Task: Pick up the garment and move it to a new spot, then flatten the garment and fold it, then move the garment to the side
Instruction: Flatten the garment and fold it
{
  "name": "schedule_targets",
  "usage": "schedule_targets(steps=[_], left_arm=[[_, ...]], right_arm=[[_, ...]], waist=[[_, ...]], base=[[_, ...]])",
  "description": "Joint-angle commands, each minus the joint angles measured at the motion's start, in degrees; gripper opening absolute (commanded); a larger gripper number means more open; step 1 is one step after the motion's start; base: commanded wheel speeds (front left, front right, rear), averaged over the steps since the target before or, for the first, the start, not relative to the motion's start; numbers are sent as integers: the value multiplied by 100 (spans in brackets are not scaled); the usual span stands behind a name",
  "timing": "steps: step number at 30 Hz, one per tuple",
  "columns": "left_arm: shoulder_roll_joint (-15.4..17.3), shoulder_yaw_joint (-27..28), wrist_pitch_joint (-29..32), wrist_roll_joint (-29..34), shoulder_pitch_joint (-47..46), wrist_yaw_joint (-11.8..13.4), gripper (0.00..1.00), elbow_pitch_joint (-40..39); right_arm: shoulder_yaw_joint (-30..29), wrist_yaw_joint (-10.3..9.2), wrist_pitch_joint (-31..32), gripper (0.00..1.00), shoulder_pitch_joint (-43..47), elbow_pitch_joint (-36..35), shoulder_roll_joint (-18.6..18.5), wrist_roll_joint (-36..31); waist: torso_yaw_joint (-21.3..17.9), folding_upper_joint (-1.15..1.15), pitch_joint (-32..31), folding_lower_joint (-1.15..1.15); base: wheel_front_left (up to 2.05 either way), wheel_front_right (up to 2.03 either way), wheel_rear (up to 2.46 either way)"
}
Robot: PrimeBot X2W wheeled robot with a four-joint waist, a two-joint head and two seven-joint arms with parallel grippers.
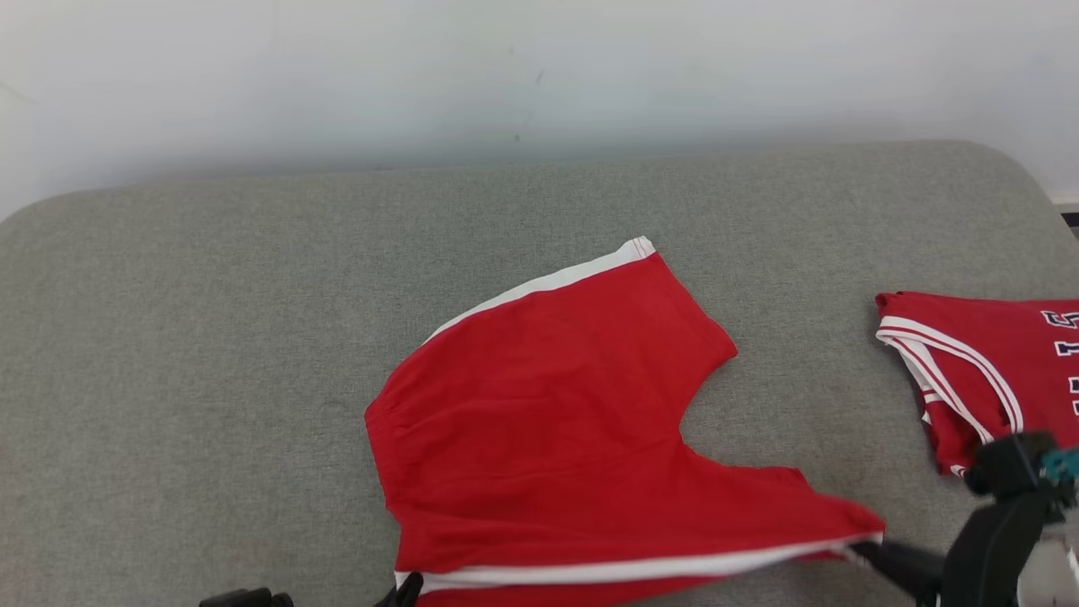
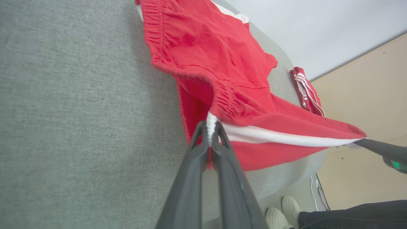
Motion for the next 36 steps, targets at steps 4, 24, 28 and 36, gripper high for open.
schedule_targets(steps=[4,24,28,36], left_arm=[[-122,83,-27,-29,-262,63,0,-109],[-880,153,-180,163,-2237,173,0,1049],[-1024,153,-271,232,-2613,184,0,1318],[-1248,135,-515,493,-3261,298,0,1800]], right_arm=[[36,-16,-228,0,-719,176,116,-253],[864,-16,-1996,0,-3963,3341,151,-890],[1007,-16,-2324,0,-4449,3881,107,-1120],[1269,-16,-2944,0,-5237,4710,87,-1528]], waist=[[47,0,34,0],[657,0,826,0],[801,0,1004,0],[1021,0,1323,0]], base=[[0,0,0],[0,0,0],[0,0,0],[0,0,0]])
